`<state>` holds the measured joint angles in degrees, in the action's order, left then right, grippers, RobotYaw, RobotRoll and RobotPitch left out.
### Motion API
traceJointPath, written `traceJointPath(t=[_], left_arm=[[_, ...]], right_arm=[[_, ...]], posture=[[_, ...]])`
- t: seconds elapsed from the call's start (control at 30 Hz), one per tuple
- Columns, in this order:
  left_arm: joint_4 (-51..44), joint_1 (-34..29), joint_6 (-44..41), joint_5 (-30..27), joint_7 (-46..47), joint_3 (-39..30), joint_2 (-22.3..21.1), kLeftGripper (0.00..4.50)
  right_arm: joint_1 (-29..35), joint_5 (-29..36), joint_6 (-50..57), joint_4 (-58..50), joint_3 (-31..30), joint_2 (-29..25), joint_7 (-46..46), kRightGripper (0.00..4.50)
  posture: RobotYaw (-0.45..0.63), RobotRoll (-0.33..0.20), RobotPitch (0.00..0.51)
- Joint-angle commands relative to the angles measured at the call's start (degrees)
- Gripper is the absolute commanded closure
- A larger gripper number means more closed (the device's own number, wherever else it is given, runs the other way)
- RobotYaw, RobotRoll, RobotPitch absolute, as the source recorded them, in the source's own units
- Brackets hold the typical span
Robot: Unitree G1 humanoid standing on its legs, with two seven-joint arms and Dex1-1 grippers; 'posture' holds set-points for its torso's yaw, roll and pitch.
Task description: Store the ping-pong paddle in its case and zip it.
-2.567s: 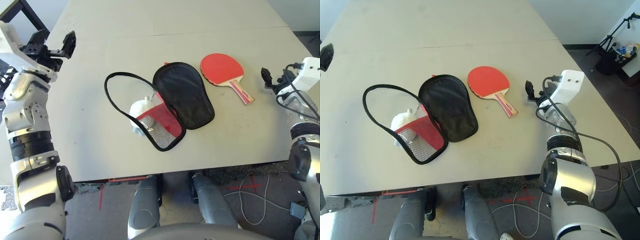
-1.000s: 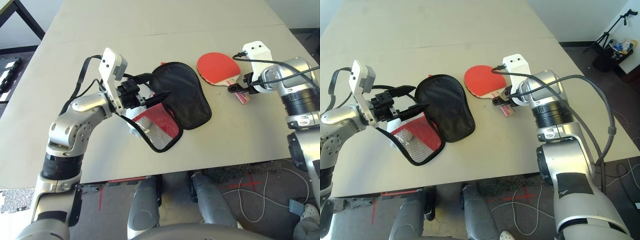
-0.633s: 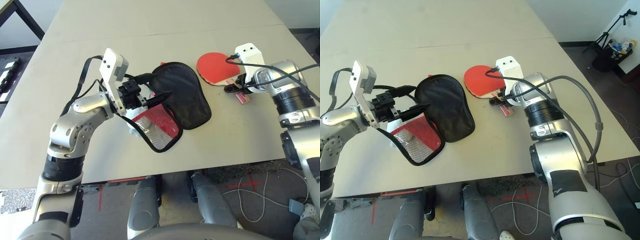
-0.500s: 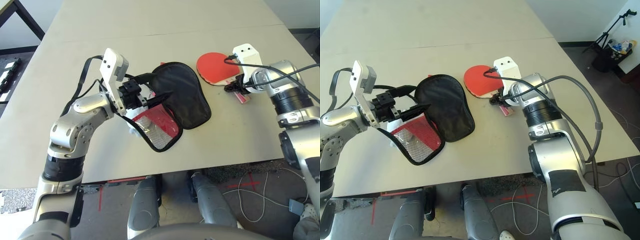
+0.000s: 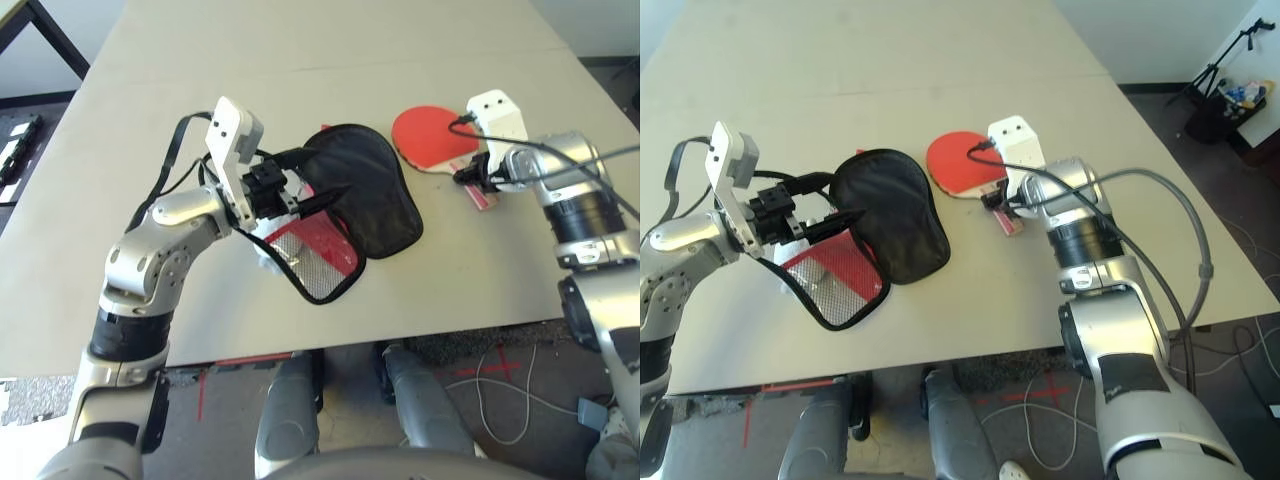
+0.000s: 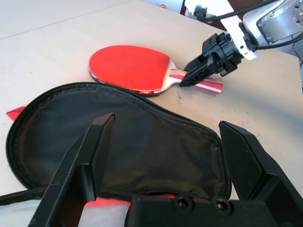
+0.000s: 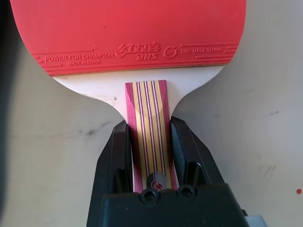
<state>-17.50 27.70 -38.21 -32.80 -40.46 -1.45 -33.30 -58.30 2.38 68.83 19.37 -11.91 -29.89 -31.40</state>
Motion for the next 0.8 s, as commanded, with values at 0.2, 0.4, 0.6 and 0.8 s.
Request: traceJointPath(t=[0.2,0.4,0.6,0.8], left_arm=[[-0.1,-0.1,-0.2,0.6,-0.6,1.0,0.0,0.00],[-0.2,-0.1,-0.3,0.7,-0.8,1.1,-0.1,0.00],[-0.5,-0.1,-0.7,0.6,-1.0,1.3,-0.2,0.00],[-0.6,0.2,-1.1,0.7,-1.2,1.6,-0.2,0.00]], right_arm=[[0.5,0.7,2.5,-11.8,4.2,2.4,4.8,3.35],[2.1,1.7,10.5,-21.8,5.7,9.5,9.1,3.35],[4.3,0.7,16.9,-27.3,7.2,20.3,16.3,3.35],[5.7,-1.1,19.9,-28.9,7.0,28.1,23.1,3.35]], posture=[[-0.02,0.000,0.237],[-0.02,0.000,0.242],[-0.02,0.000,0.250],[-0.02,0.000,0.263]])
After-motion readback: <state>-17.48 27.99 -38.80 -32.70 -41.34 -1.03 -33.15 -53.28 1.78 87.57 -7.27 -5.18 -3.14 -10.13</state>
